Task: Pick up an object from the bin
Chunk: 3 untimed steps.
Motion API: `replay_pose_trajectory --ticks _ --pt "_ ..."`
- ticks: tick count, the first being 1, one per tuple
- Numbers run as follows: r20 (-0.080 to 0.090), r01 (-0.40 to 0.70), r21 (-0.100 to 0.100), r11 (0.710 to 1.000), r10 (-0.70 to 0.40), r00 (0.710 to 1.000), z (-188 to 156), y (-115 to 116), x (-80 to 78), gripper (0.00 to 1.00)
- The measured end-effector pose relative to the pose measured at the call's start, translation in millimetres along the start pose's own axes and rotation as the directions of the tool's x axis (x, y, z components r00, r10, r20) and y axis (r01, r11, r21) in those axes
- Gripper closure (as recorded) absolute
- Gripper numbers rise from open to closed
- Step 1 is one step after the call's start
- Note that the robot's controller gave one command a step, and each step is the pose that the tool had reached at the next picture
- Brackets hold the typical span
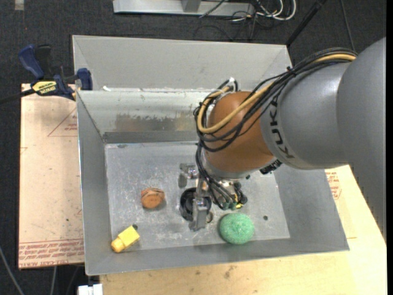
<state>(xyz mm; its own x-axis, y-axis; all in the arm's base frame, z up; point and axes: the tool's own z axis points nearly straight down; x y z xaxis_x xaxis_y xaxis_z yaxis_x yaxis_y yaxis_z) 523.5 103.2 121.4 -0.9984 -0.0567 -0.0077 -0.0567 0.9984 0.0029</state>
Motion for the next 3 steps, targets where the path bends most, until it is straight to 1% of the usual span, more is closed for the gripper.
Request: replay_pose_trajectory --ticks 1,2,3 --pt "-0.006 -0.104 0.002 0.995 0.104 0.995 28 -34 -50.3 1.00" --pt "-0.006 -0.104 0.002 0.995 0.104 0.995 28 -34 -50.3 1.00" --pt "0.005 -0.117 0.005 0.993 0.117 0.993 39 -26 -50.1 1.00"
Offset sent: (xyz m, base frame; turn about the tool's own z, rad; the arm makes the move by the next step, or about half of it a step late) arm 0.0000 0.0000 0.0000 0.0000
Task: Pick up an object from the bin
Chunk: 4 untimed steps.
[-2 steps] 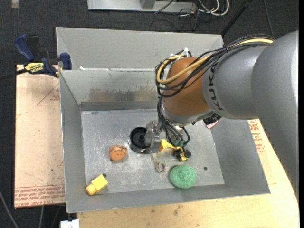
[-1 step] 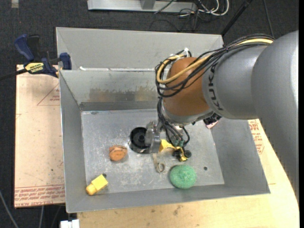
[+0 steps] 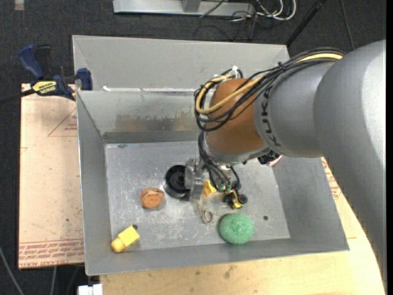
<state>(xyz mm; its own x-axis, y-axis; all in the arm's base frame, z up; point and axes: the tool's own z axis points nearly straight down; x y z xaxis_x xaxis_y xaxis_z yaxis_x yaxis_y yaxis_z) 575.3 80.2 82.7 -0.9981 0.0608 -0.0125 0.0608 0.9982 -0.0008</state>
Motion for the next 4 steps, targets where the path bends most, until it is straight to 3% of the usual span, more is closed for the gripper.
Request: replay_pose_trajectory --ticks 1,2,3,4 --pt "0.015 0.027 -0.001 1.000 -0.027 1.000 3 6 5.5 1.00" --pt "0.001 0.036 -0.005 0.999 -0.036 0.999 -1 1 14.8 1.00" --pt "-0.014 0.059 -0.002 0.998 -0.059 0.998 -27 -12 0.5 1.00" --pt "-0.006 0.048 -0.003 0.999 -0.048 0.999 -45 -18 -8.8 1.00"
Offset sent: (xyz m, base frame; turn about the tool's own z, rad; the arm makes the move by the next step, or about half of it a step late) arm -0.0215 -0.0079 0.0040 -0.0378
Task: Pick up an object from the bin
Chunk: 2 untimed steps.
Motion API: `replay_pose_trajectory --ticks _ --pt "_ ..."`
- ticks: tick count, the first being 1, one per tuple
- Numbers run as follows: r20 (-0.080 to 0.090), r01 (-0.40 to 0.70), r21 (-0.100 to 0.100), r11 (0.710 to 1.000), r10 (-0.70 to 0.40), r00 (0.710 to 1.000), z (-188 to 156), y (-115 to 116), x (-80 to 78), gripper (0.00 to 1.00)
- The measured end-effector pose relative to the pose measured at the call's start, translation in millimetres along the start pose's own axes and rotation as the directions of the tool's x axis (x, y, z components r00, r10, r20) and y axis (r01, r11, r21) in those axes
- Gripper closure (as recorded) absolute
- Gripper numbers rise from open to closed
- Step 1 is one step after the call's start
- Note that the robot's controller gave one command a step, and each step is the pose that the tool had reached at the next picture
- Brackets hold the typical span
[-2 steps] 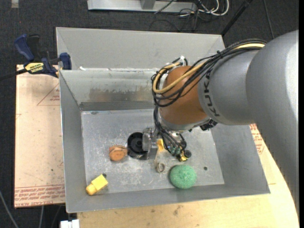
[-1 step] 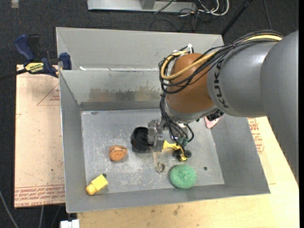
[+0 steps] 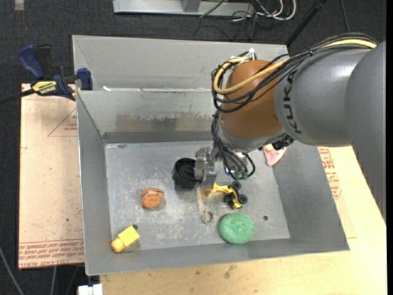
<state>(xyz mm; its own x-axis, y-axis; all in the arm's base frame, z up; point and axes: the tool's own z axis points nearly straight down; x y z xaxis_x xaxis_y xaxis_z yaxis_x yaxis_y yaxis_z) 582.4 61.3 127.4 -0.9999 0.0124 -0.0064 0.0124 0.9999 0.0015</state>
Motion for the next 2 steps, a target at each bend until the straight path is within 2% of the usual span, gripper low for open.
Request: replay_pose_trajectory --ticks 1,2 --pt "-0.014 -0.033 0.001 0.999 0.033 0.999 -34 -10 3.1 1.00" --pt "-0.005 -0.038 0.002 0.999 0.038 0.999 -105 21 -29.4 1.00"
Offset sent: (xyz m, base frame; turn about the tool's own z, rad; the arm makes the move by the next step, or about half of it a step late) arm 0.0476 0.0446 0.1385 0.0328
